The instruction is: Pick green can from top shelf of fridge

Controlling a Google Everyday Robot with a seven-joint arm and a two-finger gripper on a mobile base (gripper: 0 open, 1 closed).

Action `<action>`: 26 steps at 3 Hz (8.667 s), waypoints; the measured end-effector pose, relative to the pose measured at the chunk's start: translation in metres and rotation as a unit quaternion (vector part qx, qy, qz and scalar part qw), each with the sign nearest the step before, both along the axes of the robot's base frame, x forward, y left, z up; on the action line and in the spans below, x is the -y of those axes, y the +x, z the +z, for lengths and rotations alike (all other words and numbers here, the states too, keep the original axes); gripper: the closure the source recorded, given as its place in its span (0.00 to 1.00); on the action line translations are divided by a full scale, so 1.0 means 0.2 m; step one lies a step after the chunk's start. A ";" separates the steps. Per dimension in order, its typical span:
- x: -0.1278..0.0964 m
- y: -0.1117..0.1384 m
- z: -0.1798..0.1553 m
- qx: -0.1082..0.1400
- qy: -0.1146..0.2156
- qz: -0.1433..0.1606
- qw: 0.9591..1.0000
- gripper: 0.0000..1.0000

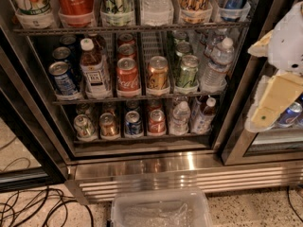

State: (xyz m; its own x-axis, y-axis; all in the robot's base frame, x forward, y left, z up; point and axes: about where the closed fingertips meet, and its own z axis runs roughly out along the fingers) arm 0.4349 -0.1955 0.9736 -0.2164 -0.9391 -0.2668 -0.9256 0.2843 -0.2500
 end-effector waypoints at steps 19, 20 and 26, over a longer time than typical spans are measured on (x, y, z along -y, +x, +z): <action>-1.35 0.24 0.48 0.341 0.523 -0.222 0.749 0.00; -1.35 0.24 0.49 0.342 0.523 -0.222 0.749 0.00; -1.30 0.55 0.41 0.400 0.479 -0.238 0.745 0.37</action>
Offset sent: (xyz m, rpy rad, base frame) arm -0.0236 0.1728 0.0022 0.1755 -0.0486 0.1295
